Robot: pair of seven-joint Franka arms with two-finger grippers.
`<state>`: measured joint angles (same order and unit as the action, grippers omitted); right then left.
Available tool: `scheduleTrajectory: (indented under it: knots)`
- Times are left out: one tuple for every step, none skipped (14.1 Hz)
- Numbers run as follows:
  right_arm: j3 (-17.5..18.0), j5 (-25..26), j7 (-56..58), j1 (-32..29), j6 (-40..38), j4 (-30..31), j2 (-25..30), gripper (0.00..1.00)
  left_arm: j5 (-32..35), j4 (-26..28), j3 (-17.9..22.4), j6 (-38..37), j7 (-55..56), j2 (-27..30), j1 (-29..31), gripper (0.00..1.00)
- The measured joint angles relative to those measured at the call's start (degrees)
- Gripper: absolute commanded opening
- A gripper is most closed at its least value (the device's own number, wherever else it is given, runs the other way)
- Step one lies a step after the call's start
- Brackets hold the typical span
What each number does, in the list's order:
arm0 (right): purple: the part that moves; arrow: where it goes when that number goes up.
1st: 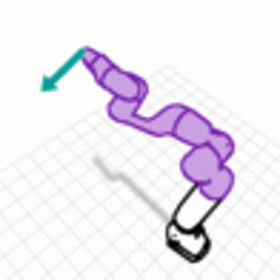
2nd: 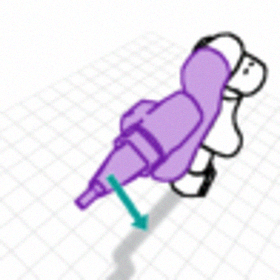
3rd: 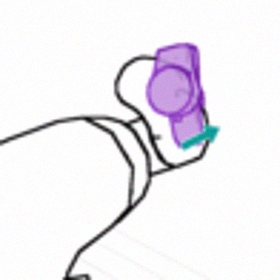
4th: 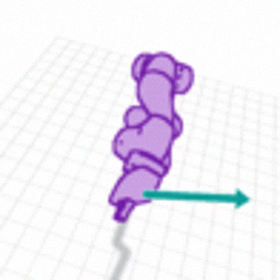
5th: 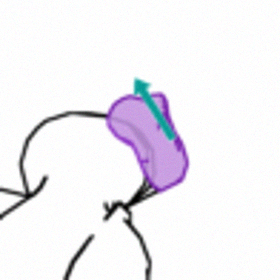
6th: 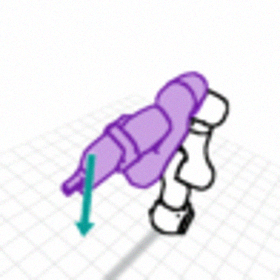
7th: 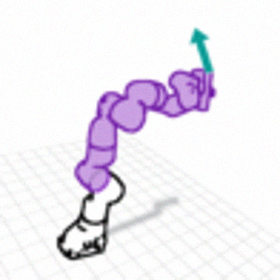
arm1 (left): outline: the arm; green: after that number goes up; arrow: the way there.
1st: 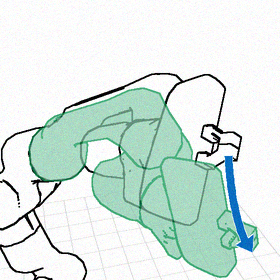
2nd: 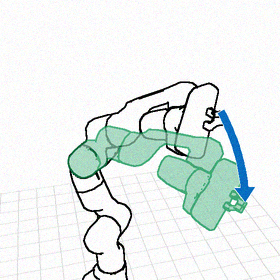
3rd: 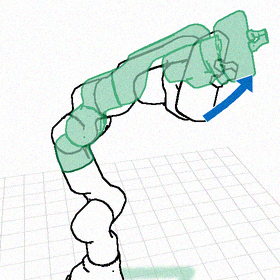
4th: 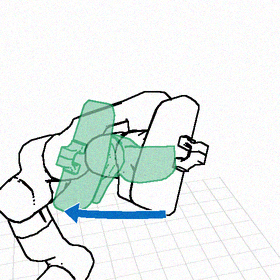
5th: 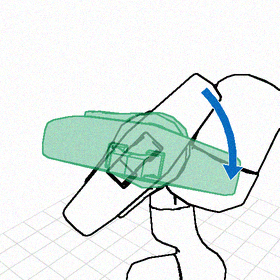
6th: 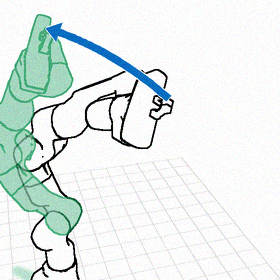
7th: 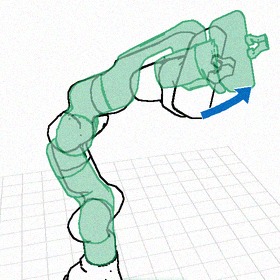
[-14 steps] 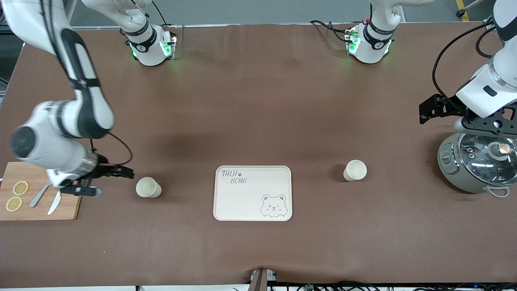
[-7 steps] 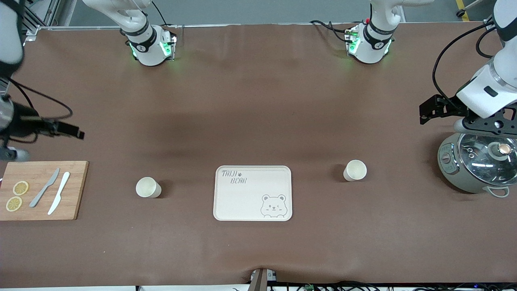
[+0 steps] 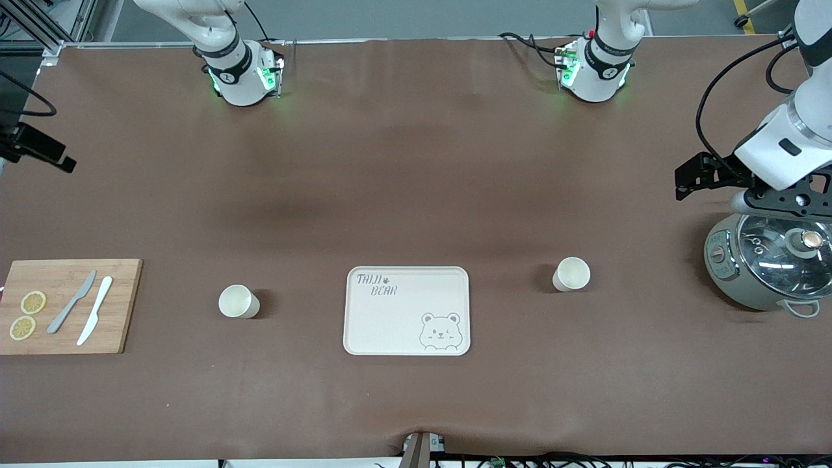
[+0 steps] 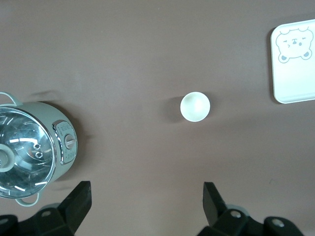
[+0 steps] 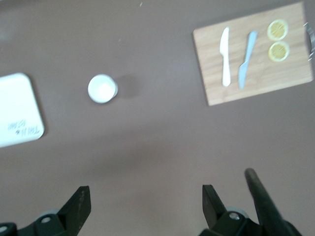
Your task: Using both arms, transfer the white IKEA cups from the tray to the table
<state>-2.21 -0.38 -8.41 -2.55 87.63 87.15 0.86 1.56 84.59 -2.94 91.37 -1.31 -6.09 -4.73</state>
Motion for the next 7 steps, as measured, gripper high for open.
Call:
scheduleTrajectory:
  knots:
    - [0.12,0.61,-0.18,0.0,2.22,0.82,-0.17,1.0,0.0,0.0,0.0,0.11,0.0,0.0,0.0,1.0]
    - [0.15,0.76,-0.25,0.0,3.96,1.36,-0.4,1.0,0.0,0.0,0.0,0.16,0.0,0.0,0.0,1.0]
    - [0.14,0.81,-0.29,0.0,4.76,1.49,-0.59,1.0,0.0,0.0,0.0,0.19,0.0,0.0,0.0,1.0]
    - [0.12,0.84,-0.32,0.0,4.9,1.53,-0.63,1.0,0.0,0.0,0.0,0.21,0.0,0.0,0.0,1.0]
    - [0.09,0.86,-0.34,-0.01,4.9,1.54,-0.63,1.0,0.0,0.0,0.0,0.22,0.0,0.0,0.0,1.0]
    - [0.07,0.87,-0.35,-0.01,4.91,1.57,-0.63,1.0,0.0,0.0,0.0,0.22,0.0,0.0,0.0,1.0]
    - [0.06,0.88,-0.35,-0.01,4.91,1.66,-0.64,1.0,0.0,0.0,0.0,0.22,0.0,0.0,0.0,1.0]
